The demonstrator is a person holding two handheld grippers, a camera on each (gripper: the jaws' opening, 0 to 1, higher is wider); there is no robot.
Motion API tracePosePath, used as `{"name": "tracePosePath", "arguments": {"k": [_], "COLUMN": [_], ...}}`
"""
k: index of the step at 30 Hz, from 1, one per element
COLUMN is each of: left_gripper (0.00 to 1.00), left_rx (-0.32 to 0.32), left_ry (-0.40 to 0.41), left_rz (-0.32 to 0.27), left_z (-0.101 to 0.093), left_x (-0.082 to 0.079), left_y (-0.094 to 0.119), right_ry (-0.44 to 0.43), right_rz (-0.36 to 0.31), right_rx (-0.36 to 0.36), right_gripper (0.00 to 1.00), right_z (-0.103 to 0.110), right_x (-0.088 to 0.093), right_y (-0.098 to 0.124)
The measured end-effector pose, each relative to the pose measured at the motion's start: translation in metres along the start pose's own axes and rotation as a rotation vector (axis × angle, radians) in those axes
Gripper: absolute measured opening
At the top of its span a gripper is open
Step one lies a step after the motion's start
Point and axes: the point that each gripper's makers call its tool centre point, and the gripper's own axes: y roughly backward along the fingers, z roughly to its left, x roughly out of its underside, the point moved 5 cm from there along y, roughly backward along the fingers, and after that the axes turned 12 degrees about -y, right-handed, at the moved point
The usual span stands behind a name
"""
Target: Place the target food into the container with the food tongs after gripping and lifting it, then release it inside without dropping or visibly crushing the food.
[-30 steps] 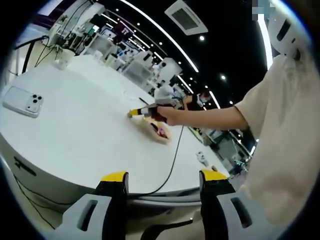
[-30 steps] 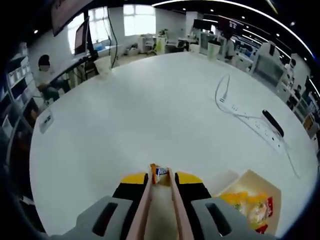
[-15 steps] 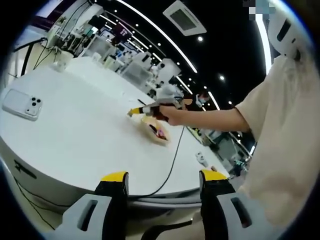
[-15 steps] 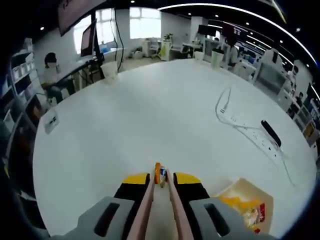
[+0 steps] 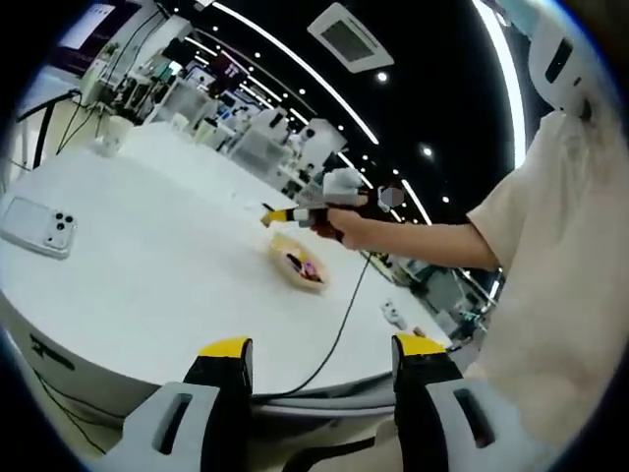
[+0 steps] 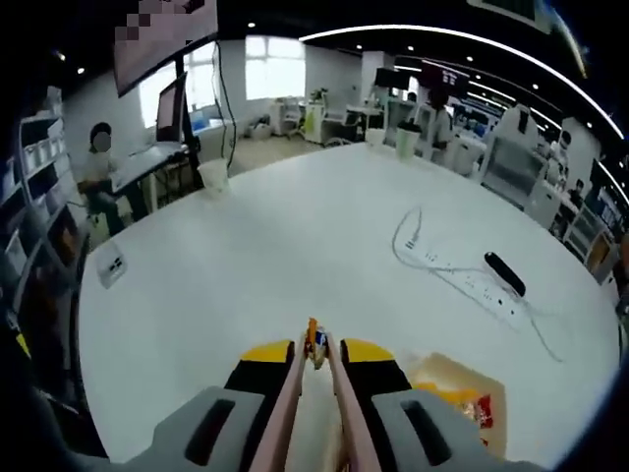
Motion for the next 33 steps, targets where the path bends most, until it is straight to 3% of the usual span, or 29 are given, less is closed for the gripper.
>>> {"name": "tracePosePath", "arguments": {"k": [15,23,33], "left_gripper": [0.56,0.56,0.56], "left_rx": [0.016,0.021,0.027], "left_ry": [-0.076,-0.106,-0.148], "left_rz": [-0.025,-0.03,-0.039], "left_z": [-0.007,-0.013,-0.011], "left_x": [-0.019,-0.024,-0.033], "left_y": [0.003,0.006,0.013], "right_ry": [-0.046,-0.052,-0.085], "right_rz": [-0.123,-0.162,-0.205], "right_rx": [0.052,0.062,0.091], "right_gripper": [0.18,0.18,0.18], "right_z": [-0.007,0.0,-0.007], "right_x": [-0.02,-0.028,-0.03], "right_y": [0.073,0.096,0.119]}}
